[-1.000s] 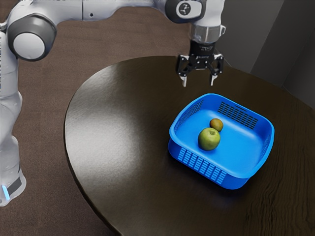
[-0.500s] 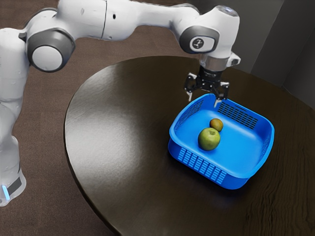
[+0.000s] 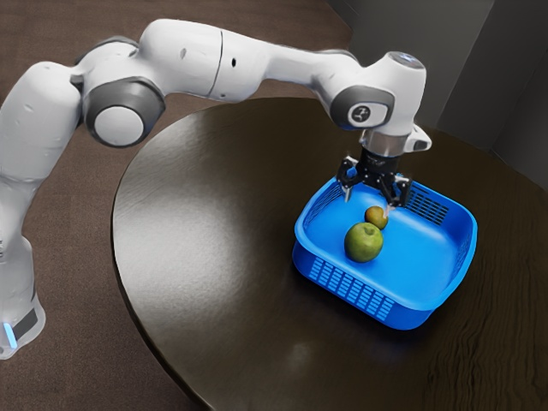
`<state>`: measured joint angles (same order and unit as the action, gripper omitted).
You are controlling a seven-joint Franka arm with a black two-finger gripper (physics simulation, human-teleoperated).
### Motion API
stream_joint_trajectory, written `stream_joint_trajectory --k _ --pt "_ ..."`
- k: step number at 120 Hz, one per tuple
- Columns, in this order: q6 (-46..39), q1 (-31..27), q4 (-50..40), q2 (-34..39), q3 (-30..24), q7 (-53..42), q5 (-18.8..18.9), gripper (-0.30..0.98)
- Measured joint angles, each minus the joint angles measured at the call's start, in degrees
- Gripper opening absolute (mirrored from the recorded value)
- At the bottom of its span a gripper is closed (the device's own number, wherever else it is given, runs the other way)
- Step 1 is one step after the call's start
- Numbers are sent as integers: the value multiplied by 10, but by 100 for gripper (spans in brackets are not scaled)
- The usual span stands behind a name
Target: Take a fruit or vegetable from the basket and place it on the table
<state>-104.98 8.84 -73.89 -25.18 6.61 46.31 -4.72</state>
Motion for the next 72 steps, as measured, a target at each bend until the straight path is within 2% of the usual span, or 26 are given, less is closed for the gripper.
stream_joint_trajectory --k 33,72 --pt "-4 -52 67 -68 -58 -50 -6 65" --pt "-5 -40 65 -67 -64 -86 -8 65"
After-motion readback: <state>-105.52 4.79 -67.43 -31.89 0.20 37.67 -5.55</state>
